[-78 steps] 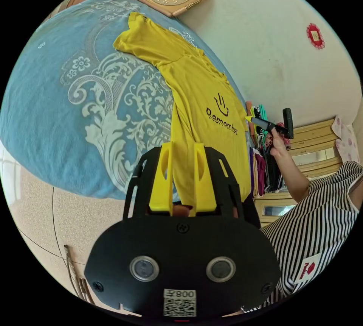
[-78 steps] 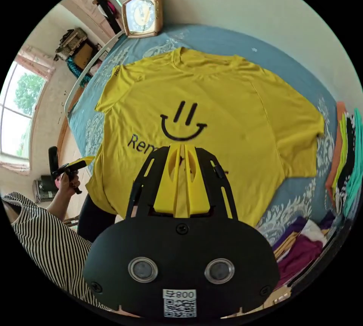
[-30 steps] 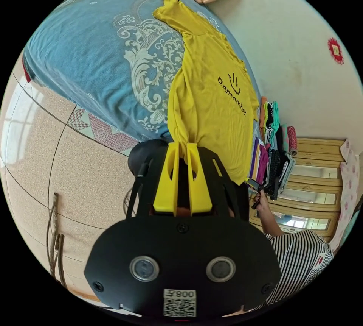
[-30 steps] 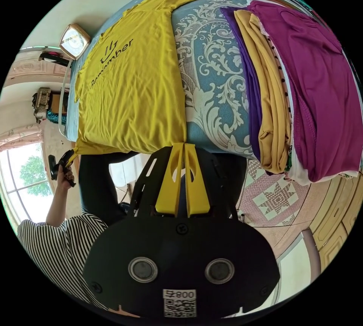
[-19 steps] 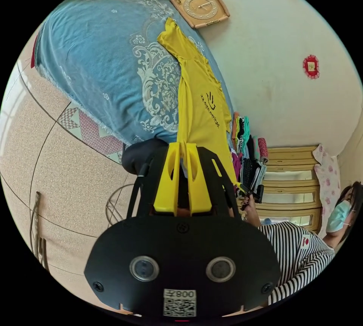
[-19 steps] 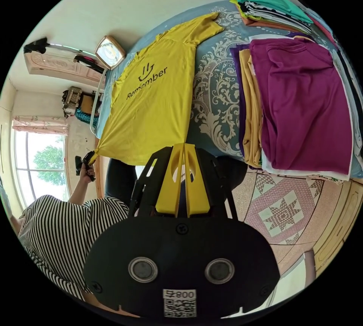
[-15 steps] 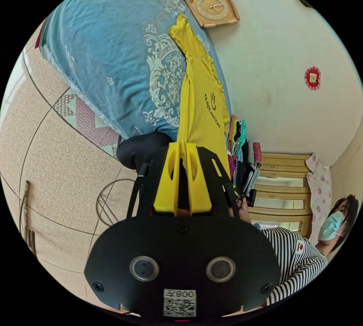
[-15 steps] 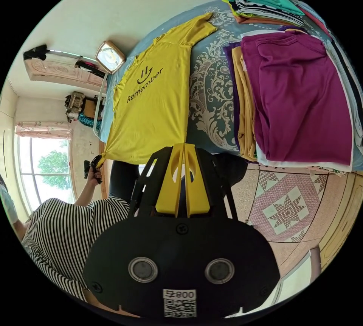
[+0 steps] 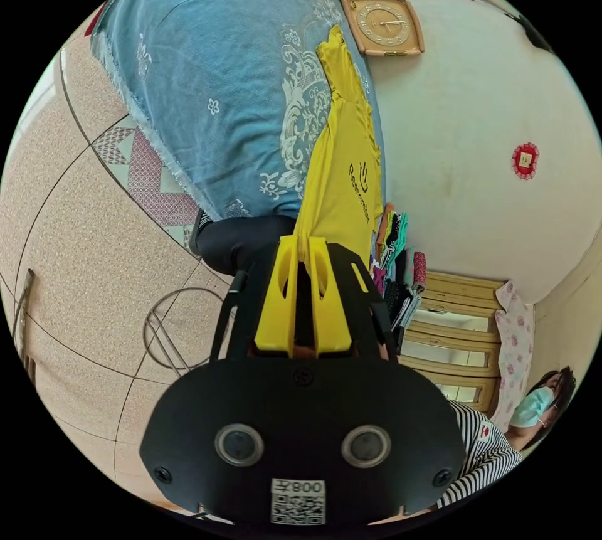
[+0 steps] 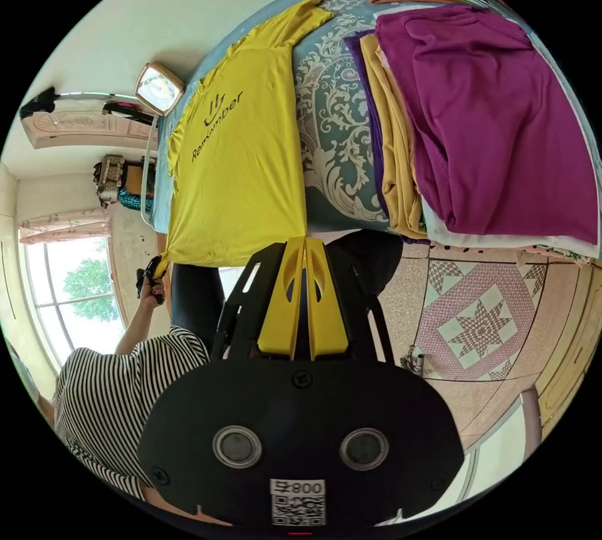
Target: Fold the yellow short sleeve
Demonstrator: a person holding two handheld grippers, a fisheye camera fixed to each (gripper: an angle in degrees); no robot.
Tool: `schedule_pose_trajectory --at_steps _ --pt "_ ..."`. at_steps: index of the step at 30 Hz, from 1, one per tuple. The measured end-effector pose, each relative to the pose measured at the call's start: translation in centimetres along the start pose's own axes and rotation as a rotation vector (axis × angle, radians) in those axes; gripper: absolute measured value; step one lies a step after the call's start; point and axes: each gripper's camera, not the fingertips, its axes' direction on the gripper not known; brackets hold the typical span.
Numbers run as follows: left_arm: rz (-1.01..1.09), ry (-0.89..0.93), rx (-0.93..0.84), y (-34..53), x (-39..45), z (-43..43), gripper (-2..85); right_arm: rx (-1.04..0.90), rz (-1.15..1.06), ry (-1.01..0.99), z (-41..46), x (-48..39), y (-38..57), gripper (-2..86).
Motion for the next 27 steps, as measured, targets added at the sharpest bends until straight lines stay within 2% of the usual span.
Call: schedule_pose_trajectory --at_steps 5,8,11,15,18,20,22,23,27 --pt "-0.043 0.012 0.03 -0.5 1.1 0.9 2.6 0.019 0.083 -0.096 0.6 1.6 -0.7 0.8" --pt "-0.052 -0.009 0.082 -0.7 2.2 0.5 2.0 0.031 0.112 -0.068 0.0 1.8 -0.7 0.9" --pt "0.011 -0.012 0.098 -1.5 5.6 1.6 1.3 0.09 0.076 -0.068 -1.3 0.4 -0.7 0.3" --pt "0.176 -0.06 0.025 -4.6 13.2 7.4 0.6 0.114 -0.056 0.04 -1.2 -4.6 -3.9 0.1" --pt "0.279 -0.153 -0.059 -7.0 18.6 13.6 0.4 0.082 -0.14 0.179 1.1 -8.3 -7.0 0.0" --pt "0.337 -0.273 -0.11 -8.3 21.1 17.5 0.4 0.031 -0.168 0.262 3.5 -9.7 -8.8 0.0" --pt "0.354 -0.49 -0.192 -9.8 22.8 22.5 0.4 -0.05 -0.187 0.348 6.1 -10.4 -10.1 0.1" --pt "0.353 -0.533 -0.22 -10.1 23.0 23.6 0.4 -0.023 -0.214 0.378 6.6 -11.0 -10.4 0.0" --pt "0.36 -0.489 -0.232 -11.6 25.1 26.7 0.4 -0.004 -0.257 0.392 7.1 -12.2 -10.7 0.0"
